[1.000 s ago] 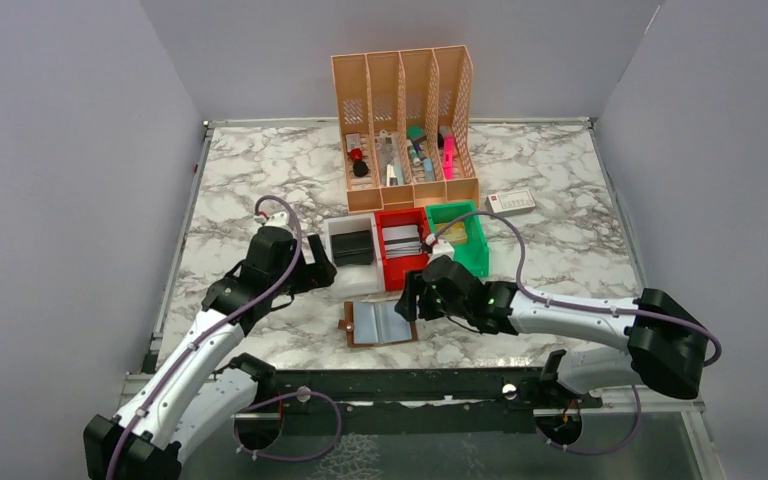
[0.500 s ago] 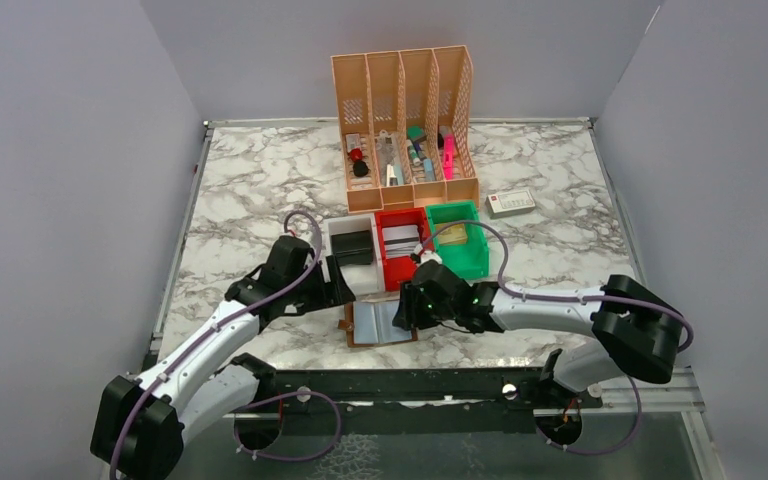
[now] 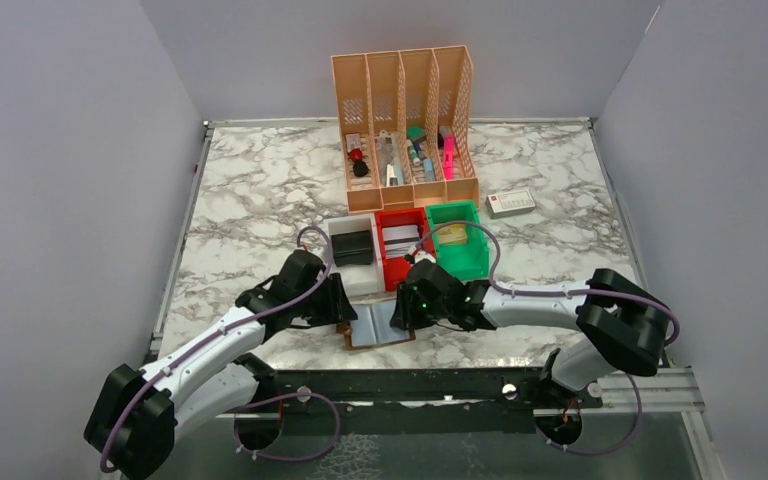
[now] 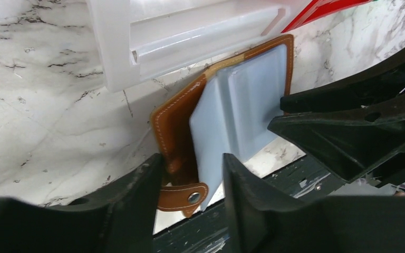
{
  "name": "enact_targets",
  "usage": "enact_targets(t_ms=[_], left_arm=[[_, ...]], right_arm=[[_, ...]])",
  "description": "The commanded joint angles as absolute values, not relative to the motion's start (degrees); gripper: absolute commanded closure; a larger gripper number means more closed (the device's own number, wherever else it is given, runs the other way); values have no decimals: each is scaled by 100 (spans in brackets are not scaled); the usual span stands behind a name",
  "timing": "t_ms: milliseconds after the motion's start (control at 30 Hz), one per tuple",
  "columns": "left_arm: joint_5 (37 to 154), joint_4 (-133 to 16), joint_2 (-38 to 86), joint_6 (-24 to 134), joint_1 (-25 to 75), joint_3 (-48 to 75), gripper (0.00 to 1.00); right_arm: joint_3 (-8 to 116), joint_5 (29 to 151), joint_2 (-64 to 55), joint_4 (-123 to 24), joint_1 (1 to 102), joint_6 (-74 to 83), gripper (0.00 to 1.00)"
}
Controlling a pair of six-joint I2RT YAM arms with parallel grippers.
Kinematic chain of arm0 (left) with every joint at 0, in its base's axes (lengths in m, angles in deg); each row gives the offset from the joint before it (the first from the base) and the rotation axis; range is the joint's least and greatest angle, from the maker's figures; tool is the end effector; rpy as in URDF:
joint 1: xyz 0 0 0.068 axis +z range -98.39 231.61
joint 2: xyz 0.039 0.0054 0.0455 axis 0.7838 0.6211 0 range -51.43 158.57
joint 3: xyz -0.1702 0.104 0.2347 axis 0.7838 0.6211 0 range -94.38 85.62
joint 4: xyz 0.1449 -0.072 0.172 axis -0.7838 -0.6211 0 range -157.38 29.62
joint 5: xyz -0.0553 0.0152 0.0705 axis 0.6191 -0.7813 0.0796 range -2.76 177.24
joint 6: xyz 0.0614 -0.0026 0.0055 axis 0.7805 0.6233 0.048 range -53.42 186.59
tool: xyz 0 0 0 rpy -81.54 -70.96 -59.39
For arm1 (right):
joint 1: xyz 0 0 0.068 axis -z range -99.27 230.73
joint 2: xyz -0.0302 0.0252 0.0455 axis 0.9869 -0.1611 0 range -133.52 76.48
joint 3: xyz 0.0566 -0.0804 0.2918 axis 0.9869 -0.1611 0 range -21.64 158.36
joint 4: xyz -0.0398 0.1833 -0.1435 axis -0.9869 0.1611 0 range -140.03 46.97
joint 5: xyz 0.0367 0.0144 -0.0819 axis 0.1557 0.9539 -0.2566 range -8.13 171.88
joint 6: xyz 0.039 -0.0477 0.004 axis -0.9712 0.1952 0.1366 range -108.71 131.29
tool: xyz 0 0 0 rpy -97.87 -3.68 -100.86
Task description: Take the credit cards out of the card holder
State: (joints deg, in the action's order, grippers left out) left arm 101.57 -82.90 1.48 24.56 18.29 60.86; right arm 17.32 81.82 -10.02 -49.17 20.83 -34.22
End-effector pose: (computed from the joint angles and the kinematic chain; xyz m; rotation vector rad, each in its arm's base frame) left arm 0.1062 -0.0836 0.2110 -0.0816 2.6238 -0.8336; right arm 0.1370 0.2362 0.2027 -0.3240 2.5713 0.7826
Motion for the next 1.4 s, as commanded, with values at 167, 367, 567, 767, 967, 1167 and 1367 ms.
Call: enact_targets(t_ms=[167,367,567,767,967,1167,1367], left_arm=[[9979,-8014,176,2308,1574,6153,74],[9905,-7984,184,2317,1550,6162,78],[9852,-7987,122,2309,1544,6194,82],[9806,-7987,53,2290,1540,6200,83],[9787,-7971,136,2323,1540,6181,83],[9787,-7946,250,2345,1539,6154,83],[9774,-7937,246,2343,1539,6121,83]], right_arm=[[1891,8511,-805,-5194,2089,-3387,68],[1920,8760,-580,-5356,2088,-3284,73],[1936,8986,-482,-5460,2088,-3162,78],[2047,9177,-584,-5415,2089,-2979,76],[2088,9501,-685,-5610,2093,-2826,62],[2165,9899,-866,-5735,2088,-2649,57],[2146,9888,-903,-5761,2090,-2624,55]])
